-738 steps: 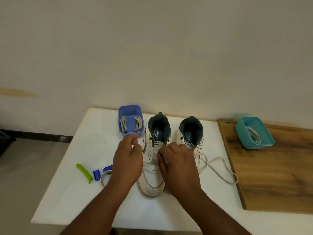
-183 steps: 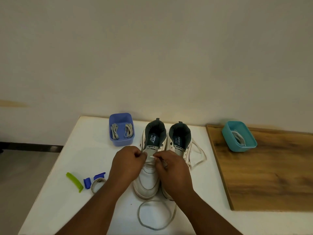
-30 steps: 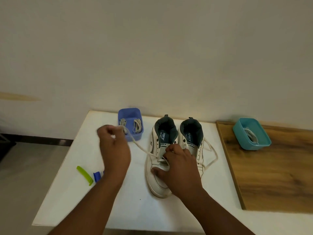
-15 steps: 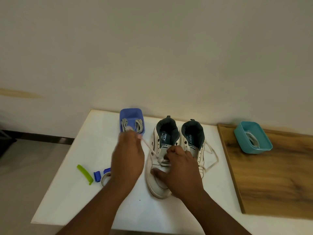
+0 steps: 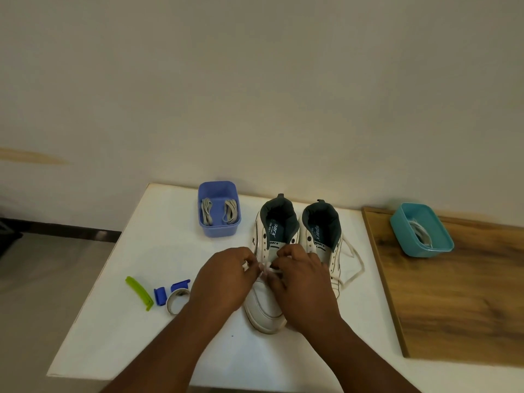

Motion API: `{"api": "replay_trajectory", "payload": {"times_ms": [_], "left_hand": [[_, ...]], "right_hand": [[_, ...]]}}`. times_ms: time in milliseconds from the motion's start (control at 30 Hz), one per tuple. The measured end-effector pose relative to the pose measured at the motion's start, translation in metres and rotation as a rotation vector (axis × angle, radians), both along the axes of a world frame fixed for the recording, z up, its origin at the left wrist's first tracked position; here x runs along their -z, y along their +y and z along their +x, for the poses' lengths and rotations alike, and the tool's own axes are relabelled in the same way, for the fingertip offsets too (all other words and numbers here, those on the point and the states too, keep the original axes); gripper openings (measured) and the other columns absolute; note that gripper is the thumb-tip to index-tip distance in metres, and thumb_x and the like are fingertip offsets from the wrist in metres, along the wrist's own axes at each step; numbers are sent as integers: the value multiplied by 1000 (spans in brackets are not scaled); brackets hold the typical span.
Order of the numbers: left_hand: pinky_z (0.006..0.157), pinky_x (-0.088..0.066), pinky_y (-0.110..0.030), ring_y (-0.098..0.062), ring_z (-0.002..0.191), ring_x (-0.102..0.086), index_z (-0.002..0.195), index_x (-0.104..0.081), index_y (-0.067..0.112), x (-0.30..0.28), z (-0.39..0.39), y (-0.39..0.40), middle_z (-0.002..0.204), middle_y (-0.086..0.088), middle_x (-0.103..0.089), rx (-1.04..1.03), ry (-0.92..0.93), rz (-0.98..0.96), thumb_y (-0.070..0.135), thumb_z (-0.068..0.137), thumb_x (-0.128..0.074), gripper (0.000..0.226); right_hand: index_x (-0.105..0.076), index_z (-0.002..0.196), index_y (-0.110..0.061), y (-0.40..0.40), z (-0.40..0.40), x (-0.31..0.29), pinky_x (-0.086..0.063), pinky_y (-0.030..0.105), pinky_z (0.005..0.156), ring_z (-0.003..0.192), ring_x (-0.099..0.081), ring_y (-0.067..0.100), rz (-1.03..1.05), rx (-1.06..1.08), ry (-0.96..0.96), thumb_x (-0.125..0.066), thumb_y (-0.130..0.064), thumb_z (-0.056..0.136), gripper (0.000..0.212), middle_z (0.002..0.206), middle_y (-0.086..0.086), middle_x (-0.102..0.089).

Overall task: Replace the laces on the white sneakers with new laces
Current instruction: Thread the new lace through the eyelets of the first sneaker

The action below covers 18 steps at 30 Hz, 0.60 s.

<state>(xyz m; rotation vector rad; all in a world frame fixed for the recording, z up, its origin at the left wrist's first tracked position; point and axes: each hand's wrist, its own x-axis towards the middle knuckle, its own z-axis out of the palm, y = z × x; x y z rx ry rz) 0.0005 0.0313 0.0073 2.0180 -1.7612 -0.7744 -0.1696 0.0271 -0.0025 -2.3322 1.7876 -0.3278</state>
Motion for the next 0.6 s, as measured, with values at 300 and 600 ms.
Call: {"api": "replay_trajectory", "payload": {"times_ms": [300,600], "left_hand": [[69,-37,-27,-11,77,-50,93,-50,15,-13,-6,-4,91,-3,-57,-92,120,30,28,105,-38,21],[59,-39,-30,-18,72,-49,91,-59,10,-32,6,-10,84,-3,-57,-610,762,-119,18,100,-46,18]], "right_hand": [[-68,94,-30,-3,2,4,-49,37,81,87,-53,13,-19,55,-89,-34,-59,97,44,105,-14,-55],[-64,106,-33,-1,2,-2,-44,33,84,96,-52,12,2,35,12,-49,-79,81,54,115,-18,-52]]}}
